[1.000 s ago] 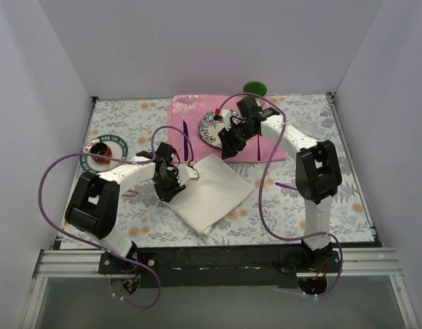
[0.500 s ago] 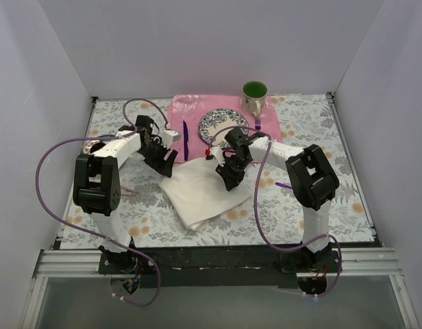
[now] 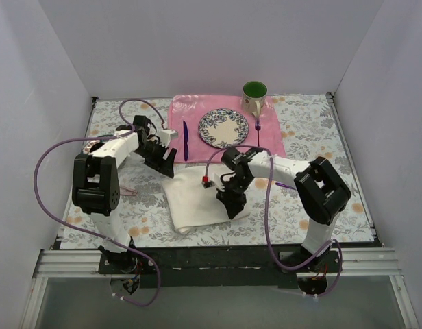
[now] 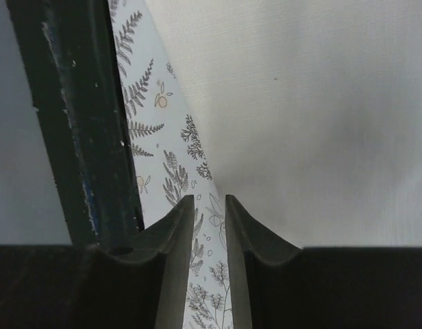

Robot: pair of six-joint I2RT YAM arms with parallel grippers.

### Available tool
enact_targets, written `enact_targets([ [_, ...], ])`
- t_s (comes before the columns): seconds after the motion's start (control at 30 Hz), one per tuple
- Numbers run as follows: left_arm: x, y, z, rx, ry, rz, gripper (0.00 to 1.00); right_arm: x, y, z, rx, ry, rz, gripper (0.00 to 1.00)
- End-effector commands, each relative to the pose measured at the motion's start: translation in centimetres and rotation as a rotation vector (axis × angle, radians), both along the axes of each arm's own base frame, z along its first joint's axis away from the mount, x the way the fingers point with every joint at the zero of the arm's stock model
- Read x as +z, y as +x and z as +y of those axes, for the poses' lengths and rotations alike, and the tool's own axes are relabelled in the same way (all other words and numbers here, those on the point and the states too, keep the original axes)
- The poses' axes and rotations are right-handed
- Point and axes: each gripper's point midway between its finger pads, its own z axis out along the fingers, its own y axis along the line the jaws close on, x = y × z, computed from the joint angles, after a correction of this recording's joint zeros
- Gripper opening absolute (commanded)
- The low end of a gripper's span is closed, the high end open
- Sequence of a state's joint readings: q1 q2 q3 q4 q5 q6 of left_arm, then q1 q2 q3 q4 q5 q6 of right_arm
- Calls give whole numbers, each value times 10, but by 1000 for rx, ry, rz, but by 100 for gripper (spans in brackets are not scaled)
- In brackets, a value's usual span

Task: Fold the napkin into a case and place the utensils inside
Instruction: Pick up the crumpled napkin from the center of the board.

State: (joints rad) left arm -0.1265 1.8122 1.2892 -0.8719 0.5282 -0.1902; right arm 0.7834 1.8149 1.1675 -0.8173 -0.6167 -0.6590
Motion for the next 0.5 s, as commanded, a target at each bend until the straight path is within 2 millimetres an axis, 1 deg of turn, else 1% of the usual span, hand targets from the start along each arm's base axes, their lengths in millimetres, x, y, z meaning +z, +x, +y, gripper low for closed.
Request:
enact_targets([
  [0.0, 15, -6, -4, -5, -42, -30, 70, 67, 38, 10, -139, 193, 20, 41],
  [0.03, 16, -7, -4, -2, -46, -33, 71, 86, 76, 9, -235, 250, -31, 45],
  [0.07, 18, -7, -5, 1, -55, -35, 71, 94, 94, 6, -286, 264, -52, 47],
  [0.1, 20, -5, -5, 6, -58, -45, 71, 100, 115, 0, -382, 254, -60, 49],
  [0.13, 20, -6, -5, 10, -63, -42, 72, 101, 142, -3, -443, 243, -158, 50],
  [0.17, 21, -5, -6, 22, -75, -37, 72, 99, 156, -6, -495, 228, -205, 50],
  [0.2, 23, -3, -7, 27, -83, -45, 72, 100, 164, -6, -566, 212, -218, 52],
  [0.23, 24, -2, -7, 38, -88, -46, 72, 100, 180, -6, -612, 217, -280, 52],
  [0.3, 25, 0, -10, 53, -105, -47, 72, 92, 188, -7, -695, 192, -267, 52],
  [0.37, 27, 1, -12, 57, -114, -47, 72, 91, 198, -6, -711, 171, -300, 52],
  [0.4, 27, 1, -12, 60, -118, -41, 72, 82, 203, -7, -713, 146, -297, 51],
  [0.43, 27, 1, -13, 60, -117, -38, 72, 78, 206, -8, -713, 127, -306, 50],
  [0.47, 27, 1, -13, 60, -117, -38, 72, 80, 209, -7, -708, 118, -301, 49],
])
